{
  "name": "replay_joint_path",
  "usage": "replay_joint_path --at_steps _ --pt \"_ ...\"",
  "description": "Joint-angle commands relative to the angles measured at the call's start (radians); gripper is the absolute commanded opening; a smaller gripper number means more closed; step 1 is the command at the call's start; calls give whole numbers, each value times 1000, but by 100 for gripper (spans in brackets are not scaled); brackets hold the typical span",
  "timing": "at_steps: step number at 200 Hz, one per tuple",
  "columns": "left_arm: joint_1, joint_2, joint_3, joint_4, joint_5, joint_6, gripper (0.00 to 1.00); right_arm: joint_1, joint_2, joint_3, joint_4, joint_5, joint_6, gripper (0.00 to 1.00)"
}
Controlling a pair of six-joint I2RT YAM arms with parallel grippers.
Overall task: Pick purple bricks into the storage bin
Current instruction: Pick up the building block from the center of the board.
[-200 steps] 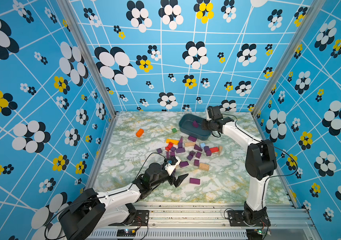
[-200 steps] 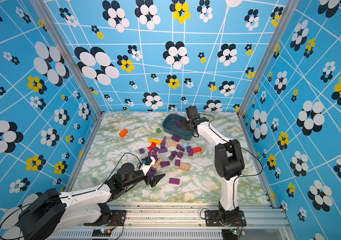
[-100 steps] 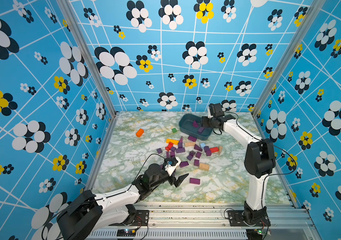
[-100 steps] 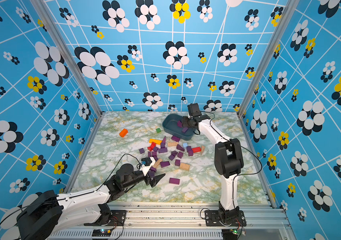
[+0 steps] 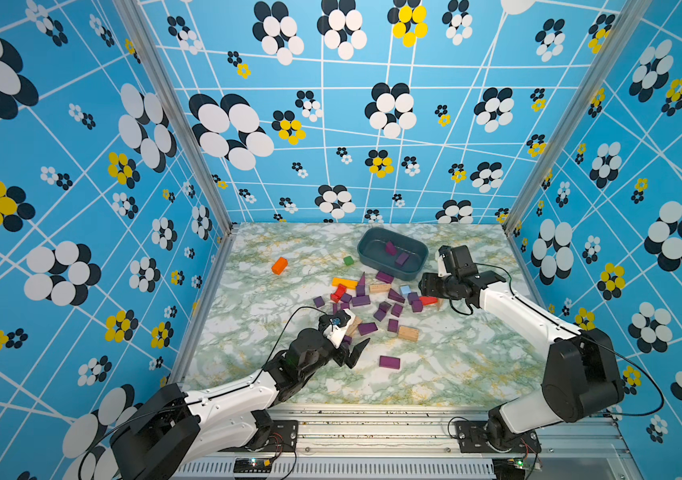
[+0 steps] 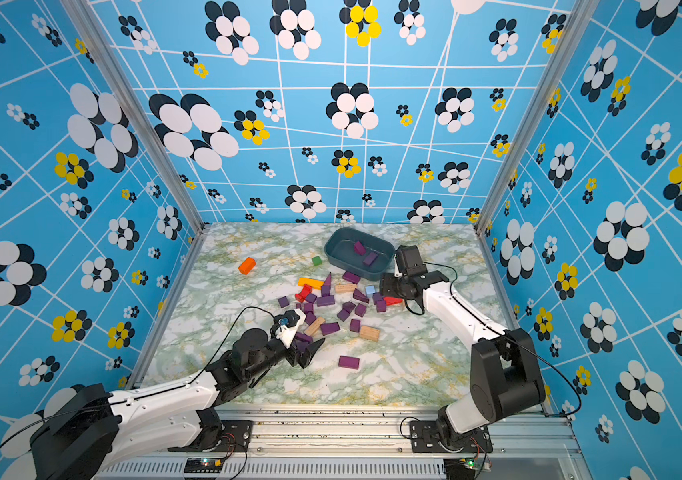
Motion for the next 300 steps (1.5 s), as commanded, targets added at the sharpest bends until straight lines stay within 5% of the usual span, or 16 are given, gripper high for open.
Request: replay_joint_path --at_steps 1,71,158,233,300 --pt "-7 -12 44 -77 -97 -55 99 27 -52 -51 42 5 58 70" --pt "11 43 145 -274 -178 -113 99 125 -18 -65 42 -27 45 71" --pt "32 -15 -27 63 -3 -66 99 179 103 -45 139 -27 157 60" --pt "31 -1 -62 176 126 -53 99 215 255 52 137 6 229 54" --pt "30 38 -62 201 116 -65 100 221 304 78 109 25 234 48"
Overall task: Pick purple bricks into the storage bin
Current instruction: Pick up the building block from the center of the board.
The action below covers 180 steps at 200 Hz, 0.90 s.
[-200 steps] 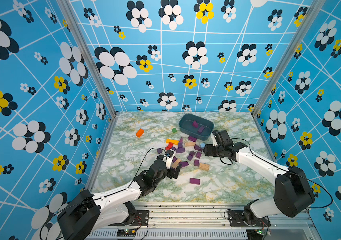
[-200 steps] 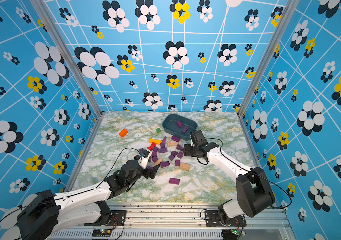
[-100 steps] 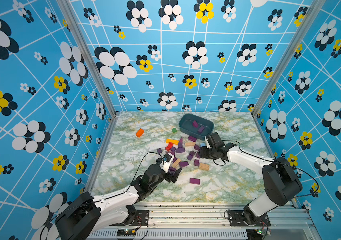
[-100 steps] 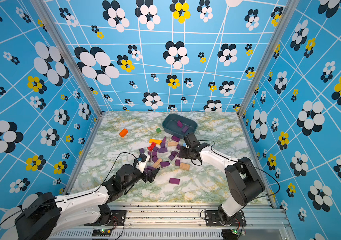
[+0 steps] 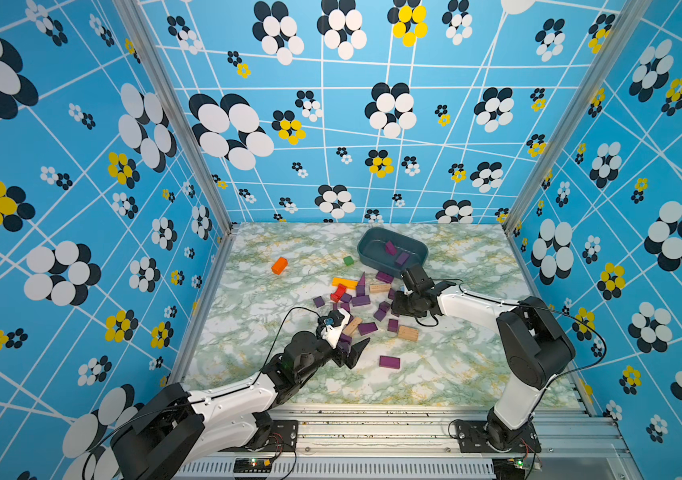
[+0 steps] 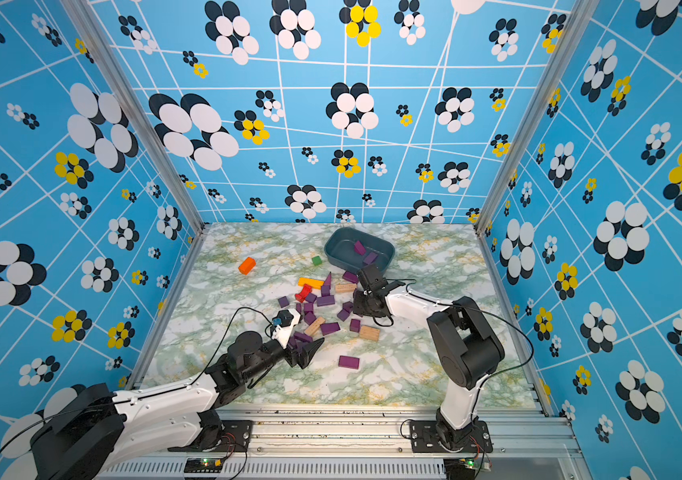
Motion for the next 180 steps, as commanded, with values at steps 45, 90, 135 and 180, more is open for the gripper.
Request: replay_joint_path --at_steps 45,90,135,180 --pt "1 37 1 34 12 5 99 9 65 60 -32 32 0 43" --pt "2 41 6 21 -5 8 99 8 109 93 -46 50 -9 32" --pt "2 55 18 -4 -34 3 99 8 95 82 -42 39 -17 15" --pt "2 59 19 -5 -44 5 100 6 8 69 -20 26 -22 11"
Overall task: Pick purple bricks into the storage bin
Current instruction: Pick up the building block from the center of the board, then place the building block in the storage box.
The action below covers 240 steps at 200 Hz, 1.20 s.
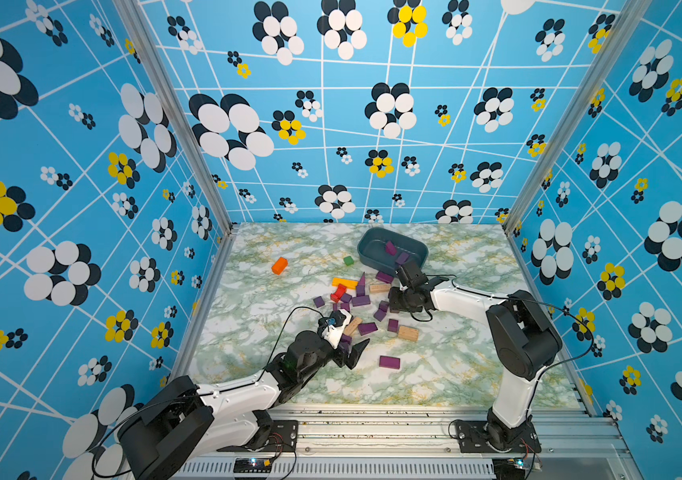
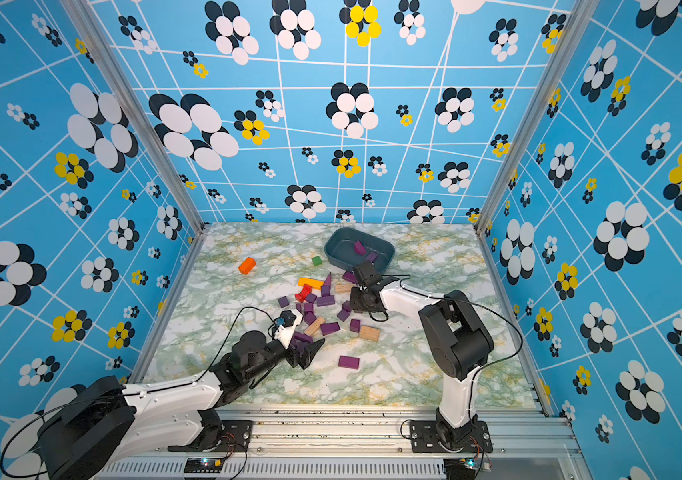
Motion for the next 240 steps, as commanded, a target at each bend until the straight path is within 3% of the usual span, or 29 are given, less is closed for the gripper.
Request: replay_joint_path --at_steps 1,55,92,109,144,152,170,178,190,212,240 --pt "2 10 19 -12 -23 8 100 4 -64 -4 -18 -1 -15 11" --pt "3 17 24 -23 -40 5 99 -55 -83 151 -82 -22 -77 11" --pt "2 11 30 -42 -52 5 99 -142 -9 306 -92 -53 -101 12" --pt "2 8 30 -50 -66 8 99 -176 73 426 -151 -55 -131 12" --pt "3 21 34 -55 -90 10 99 -206 292 824 -410 -3 -239 13" --pt "2 27 36 -55 -93 11 100 -208 335 882 -440 9 -254 18" --pt "2 47 42 -59 -100 4 99 -208 391 970 -499 59 -267 46" --pt "2 52 46 -63 -103 -2 99 -208 392 973 -501 74 -273 56" --pt "3 54 50 -78 -113 -10 99 -208 363 934 -472 76 -289 61" --pt "4 28 92 -195 -141 -33 100 -206 232 776 -370 63 -308 65" --pt "6 17 209 -495 -317 -128 97 -196 22 529 -273 70 -330 66"
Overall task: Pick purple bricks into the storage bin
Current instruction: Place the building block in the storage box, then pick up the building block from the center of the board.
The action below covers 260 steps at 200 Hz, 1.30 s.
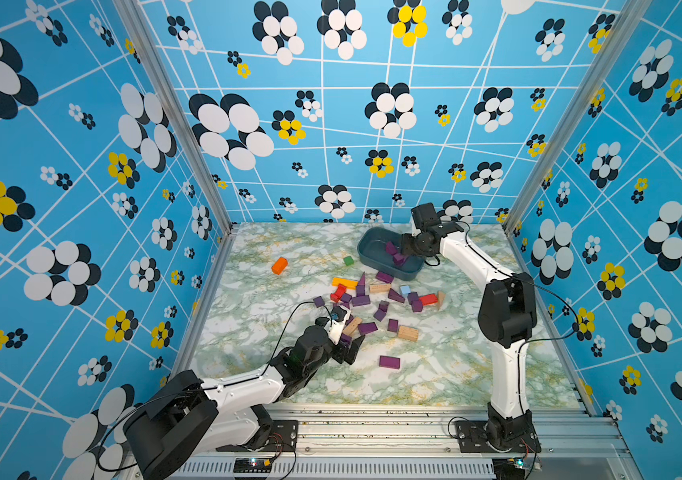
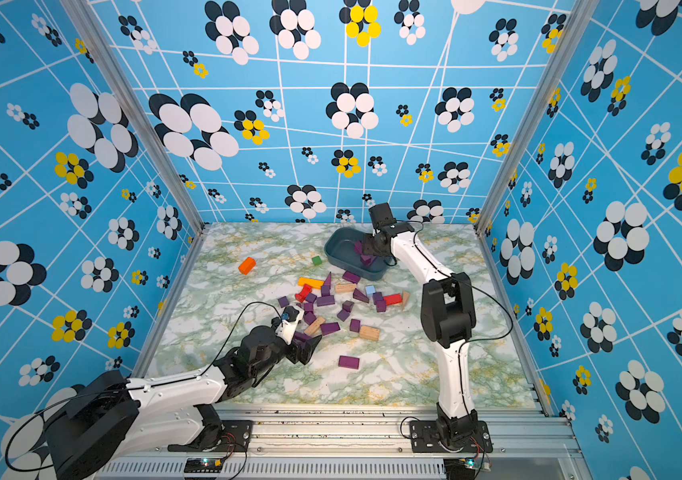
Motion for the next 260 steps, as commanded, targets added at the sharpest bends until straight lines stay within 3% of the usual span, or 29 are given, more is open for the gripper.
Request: replay_joint_path --at_steps 1,26,45,101,137,154,193,217,232,260 --pt "6 -20 105 -263 -156 -86 97 14 -202 -154 83 22 -43 66" --pt "15 -19 189 -467 -245 -151 100 28 -402 -431 185 1 -55 69" --pt "25 -21 243 -593 -246 -192 100 28 -523 -614 265 -32 -48 70" --pt "96 -37 327 -839 -199 -272 98 28 -755 -938 373 -141 6 70" --pt "179 -44 322 -879 -102 -405 90 28 -855 -1082 461 -196 61 69" --pt "192 -44 319 -875 -72 -461 88 28 -894 -1153 571 -332 26 69" --pt "205 -2 324 -848 -10 -542 87 28 -935 -1307 889 -545 121 72" --pt "209 38 315 -826 21 -574 84 28 -944 -1365 1040 -597 167 74" --pt "210 54 309 -823 12 -587 72 28 -957 -1386 1088 -609 172 75" --pt "218 56 274 -780 -6 -630 72 28 -979 -1430 1171 -616 194 79"
